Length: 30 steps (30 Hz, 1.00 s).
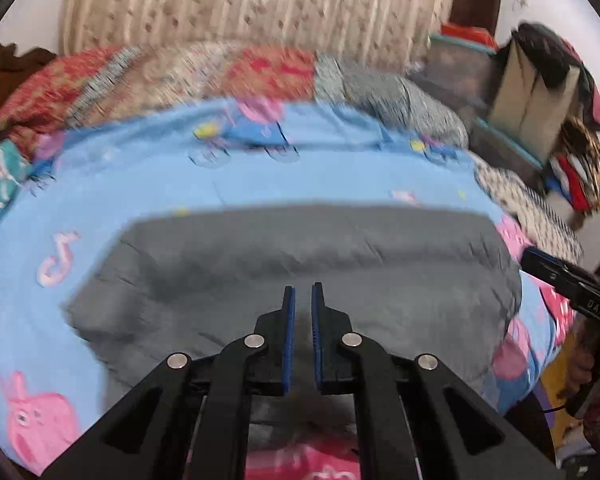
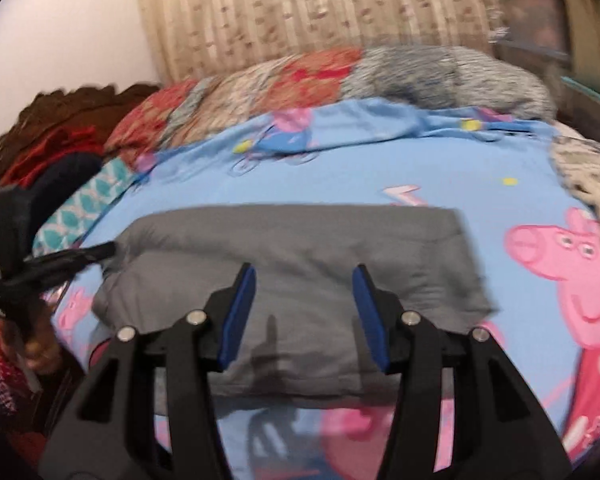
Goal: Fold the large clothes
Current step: 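Press and square the folded jacket bundle with both grippers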
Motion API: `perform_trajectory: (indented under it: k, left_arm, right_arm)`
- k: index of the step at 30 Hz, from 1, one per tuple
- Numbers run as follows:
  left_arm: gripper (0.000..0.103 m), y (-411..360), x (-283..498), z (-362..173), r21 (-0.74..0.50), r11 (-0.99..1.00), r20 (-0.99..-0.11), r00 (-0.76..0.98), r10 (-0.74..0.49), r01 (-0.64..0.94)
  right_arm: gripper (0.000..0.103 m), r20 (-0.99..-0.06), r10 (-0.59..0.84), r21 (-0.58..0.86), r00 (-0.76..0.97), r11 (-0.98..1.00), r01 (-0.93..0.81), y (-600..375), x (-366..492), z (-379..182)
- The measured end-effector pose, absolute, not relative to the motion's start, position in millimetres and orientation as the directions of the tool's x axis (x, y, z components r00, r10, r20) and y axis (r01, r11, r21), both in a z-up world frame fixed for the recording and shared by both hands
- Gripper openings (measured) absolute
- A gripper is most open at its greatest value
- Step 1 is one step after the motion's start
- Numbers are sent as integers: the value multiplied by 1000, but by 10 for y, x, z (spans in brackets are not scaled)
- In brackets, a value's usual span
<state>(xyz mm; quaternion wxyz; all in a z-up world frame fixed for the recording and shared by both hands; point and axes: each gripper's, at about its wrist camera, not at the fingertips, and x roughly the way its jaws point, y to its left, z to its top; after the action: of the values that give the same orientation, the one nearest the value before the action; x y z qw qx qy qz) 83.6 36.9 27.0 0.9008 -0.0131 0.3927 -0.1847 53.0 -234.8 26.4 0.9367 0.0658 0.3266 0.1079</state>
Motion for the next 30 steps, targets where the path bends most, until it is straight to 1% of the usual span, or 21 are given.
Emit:
perform_trajectory:
  k: [3, 6, 8, 10, 12, 13, 16, 18, 21, 23, 25, 27, 28, 30]
  left_arm:
    - [20, 202, 875, 9, -172, 936, -749, 577, -326, 306]
    - [20, 121, 873, -184, -172, 941, -767, 559, -315, 293]
    - [20, 50, 849, -265, -175, 938, -777, 543, -319, 300]
    - [20, -46, 796, -327, -138, 937, -782, 545, -303, 322]
    - [20, -103, 752, -345, -98, 936, -784, 553, -282, 338]
    - [20, -96, 743, -331, -98, 934, -788, 546, -283, 343]
    - [20, 33, 789, -221, -161, 929, -801, 506, -320, 334]
    - [20, 190, 795, -44, -189, 934, -780, 531, -331, 304]
    - [20, 485, 816, 277, -196, 946, -721, 615, -318, 259]
    - [20, 764, 904, 456, -188, 963, -683, 679, -270, 193]
    - [20, 1035, 1037, 528, -171, 979, -666, 720, -195, 107]
    - [20, 1302, 1177, 497, -198, 980, -680, 717, -157, 26]
    - [20, 1481, 1251, 438, -238, 971, -693, 704, -156, -19]
    - [20, 1635, 1323, 306, -260, 964, -714, 683, -154, -54]
  right_arm:
    - [48, -645, 246, 170, 724, 969, -178, -2174, 666, 39]
    - [47, -699, 178, 142, 693, 984, -110, -2235, 868, -250]
    - [46, -705, 169, 164, 689, 984, -73, -2360, 954, -387]
    - [46, -713, 162, 174, 682, 983, -51, -2433, 1045, -479]
    - [46, -726, 151, 163, 671, 986, -46, -2449, 1121, -555]
    - [46, -730, 150, 165, 667, 985, -40, -2447, 1138, -578]
    - [46, -738, 142, 159, 660, 987, -34, -2443, 1158, -582]
    - [46, -737, 143, 165, 661, 986, -29, -2445, 1099, -540]
    - [47, -711, 151, 202, 687, 979, -6, -2491, 944, -385]
    - [47, -678, 170, 238, 715, 971, -6, -2524, 816, -249]
    - [47, -648, 185, 251, 739, 968, -22, -2508, 720, -92]
    - [47, -625, 204, 263, 754, 964, -43, -2469, 674, 31]
    - [47, -614, 219, 272, 758, 961, -56, -2435, 670, 88]
    - [47, -605, 252, 298, 755, 951, -78, -2369, 688, 132]
